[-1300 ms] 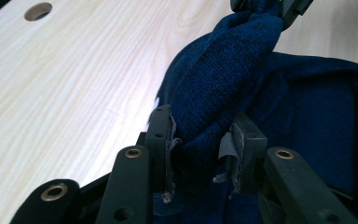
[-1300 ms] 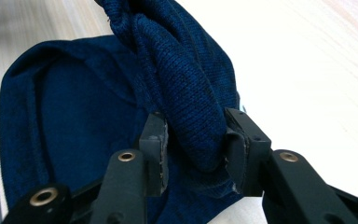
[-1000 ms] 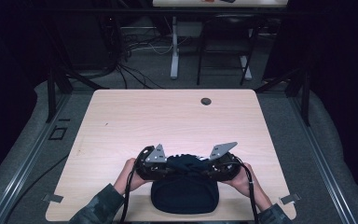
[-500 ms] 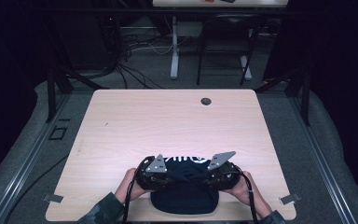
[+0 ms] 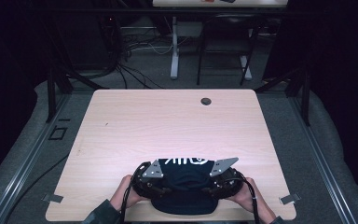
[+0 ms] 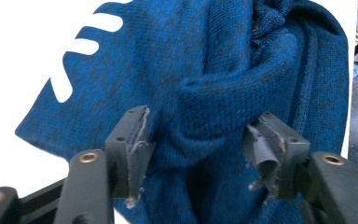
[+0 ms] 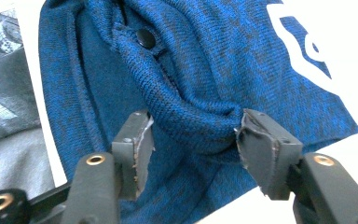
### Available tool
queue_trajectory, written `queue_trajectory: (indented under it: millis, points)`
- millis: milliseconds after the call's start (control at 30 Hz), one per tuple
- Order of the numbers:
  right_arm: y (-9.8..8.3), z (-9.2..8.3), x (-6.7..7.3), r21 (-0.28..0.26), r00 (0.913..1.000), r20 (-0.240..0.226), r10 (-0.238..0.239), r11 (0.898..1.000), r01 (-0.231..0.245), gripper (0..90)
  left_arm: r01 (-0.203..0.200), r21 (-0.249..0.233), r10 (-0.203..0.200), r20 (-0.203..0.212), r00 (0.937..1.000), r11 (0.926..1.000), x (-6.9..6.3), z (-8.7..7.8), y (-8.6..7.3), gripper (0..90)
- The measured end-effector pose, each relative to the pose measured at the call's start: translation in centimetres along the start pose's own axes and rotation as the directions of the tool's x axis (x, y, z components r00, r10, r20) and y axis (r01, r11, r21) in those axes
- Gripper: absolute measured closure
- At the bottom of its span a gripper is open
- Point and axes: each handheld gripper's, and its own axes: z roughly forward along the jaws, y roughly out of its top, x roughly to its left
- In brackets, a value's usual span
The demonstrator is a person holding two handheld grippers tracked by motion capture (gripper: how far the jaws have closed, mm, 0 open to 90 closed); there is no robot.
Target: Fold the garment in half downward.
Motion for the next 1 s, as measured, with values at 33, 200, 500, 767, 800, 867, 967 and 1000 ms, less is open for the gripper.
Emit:
queue_trajectory:
  millis: [33,200,500,767,800,867,967,1000]
  points:
    - [-0.1,-0.3,0.0,0.002,1.0,-0.002,0.0,1.0,0.0,39.8,0.006,-0.002,-0.006,-0.009,0.9999,1.0,0.0,-0.3,-0.1,36.8]
    - [-0.4,-1.8,0.0,-0.023,0.9995,0.016,0.026,0.999,-0.026,37.7,0.015,-0.03,-0.017,-0.06,0.998,0.9994,0.3,-2.2,-0.3,32.6]
    - [1.7,-2.2,-1.6,-0.127,0.99,0.097,0.102,0.988,-0.09,44.0,0.051,-0.083,-0.063,-0.145,0.9875,0.9953,2.1,-2.3,1.4,30.5]
    - [2.1,0.3,-1.8,-0.082,0.9926,0.073,0.097,0.992,-0.091,51.2,0.028,-0.036,-0.032,-0.139,0.9898,0.999,1.7,-0.1,2.1,30.5]
    - [1.9,0.5,-1.7,-0.068,0.9934,0.065,0.095,0.994,-0.091,50.9,0.024,-0.024,-0.027,-0.141,0.9896,0.9994,1.5,0.2,2.0,30.5]
    - [1.5,0.8,-1.5,-0.058,0.9932,0.058,0.101,0.994,-0.098,49.6,0.011,-0.002,-0.011,-0.135,0.9907,0.9999,1.3,0.6,1.9,30.2]
    - [1.0,1.1,-1.3,-0.047,0.9929,0.045,0.11,0.993,-0.108,47.4,0.007,0.02,-0.005,-0.124,0.9923,0.9998,1.0,0.9,1.5,30.0]
    - [0.9,1.1,-1.2,-0.034,0.9939,0.041,0.102,0.994,-0.101,47.2,0.009,0.023,-0.006,-0.128,0.9918,0.9997,0.8,1.0,1.3,29.9]
